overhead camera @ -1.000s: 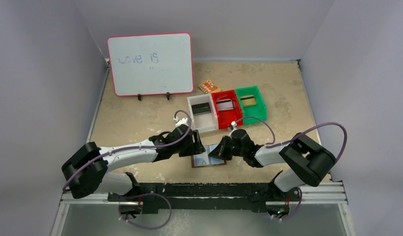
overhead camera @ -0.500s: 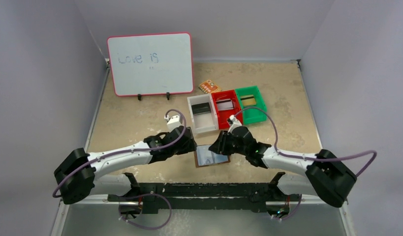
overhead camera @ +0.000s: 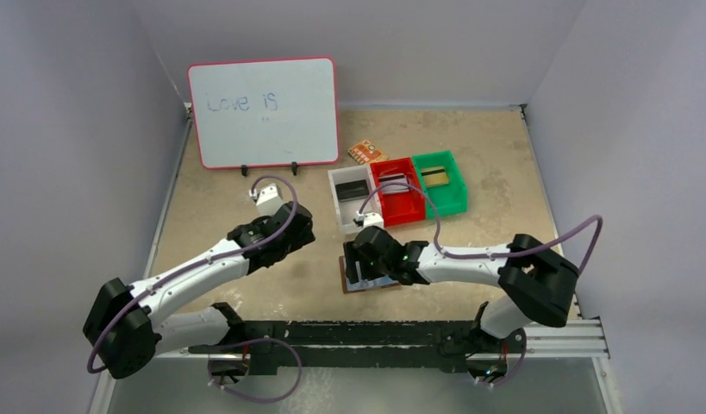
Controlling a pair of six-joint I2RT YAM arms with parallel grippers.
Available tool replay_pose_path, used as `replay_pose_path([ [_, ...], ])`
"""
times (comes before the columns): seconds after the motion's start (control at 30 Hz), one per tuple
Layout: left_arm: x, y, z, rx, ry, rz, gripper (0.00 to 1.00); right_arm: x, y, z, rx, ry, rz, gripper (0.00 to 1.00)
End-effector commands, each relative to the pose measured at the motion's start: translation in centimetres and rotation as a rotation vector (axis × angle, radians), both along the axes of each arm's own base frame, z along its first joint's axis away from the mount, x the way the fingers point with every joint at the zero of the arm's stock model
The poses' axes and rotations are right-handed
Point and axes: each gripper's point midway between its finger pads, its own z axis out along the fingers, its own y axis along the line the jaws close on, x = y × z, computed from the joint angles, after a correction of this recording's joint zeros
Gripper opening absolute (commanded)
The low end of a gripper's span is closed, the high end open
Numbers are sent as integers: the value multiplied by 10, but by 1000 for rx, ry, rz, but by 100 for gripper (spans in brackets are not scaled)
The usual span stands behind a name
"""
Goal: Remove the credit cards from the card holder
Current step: Remove the credit card from the card holder.
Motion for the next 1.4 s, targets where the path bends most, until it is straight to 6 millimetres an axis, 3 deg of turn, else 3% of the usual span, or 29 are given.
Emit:
replay_pose_path([
  [0.0, -2, 5, 10, -18, -26, -18, 66, 5, -14, -3, -158, -21, -77, 75],
  [0.37, -7, -4, 4, -56, -5, -59, 66, 1, -17, -24, -331, 9, -149, 68],
  [0.53, -8, -8, 1, -63, 9, -77, 66, -11, -4, -21, -220, 55, -103, 58],
  [0.73, -9, -20, -2, -105, 24, -114, 65, -14, 11, -4, 5, 95, -80, 56],
  [0.83, -9, -32, 0, -150, 25, -148, 65, -9, 4, -5, 78, 128, -102, 55],
  [1.0, -10, -64, 10, -277, 16, -257, 65, -4, 9, 8, 246, 152, -73, 55],
  [1.13, -12, -82, 17, -354, 11, -314, 65, -6, 6, 4, 256, 170, -78, 57],
  [1.37, -13, -88, 12, -362, 33, -343, 65, -9, 5, -2, 262, 189, -83, 60],
])
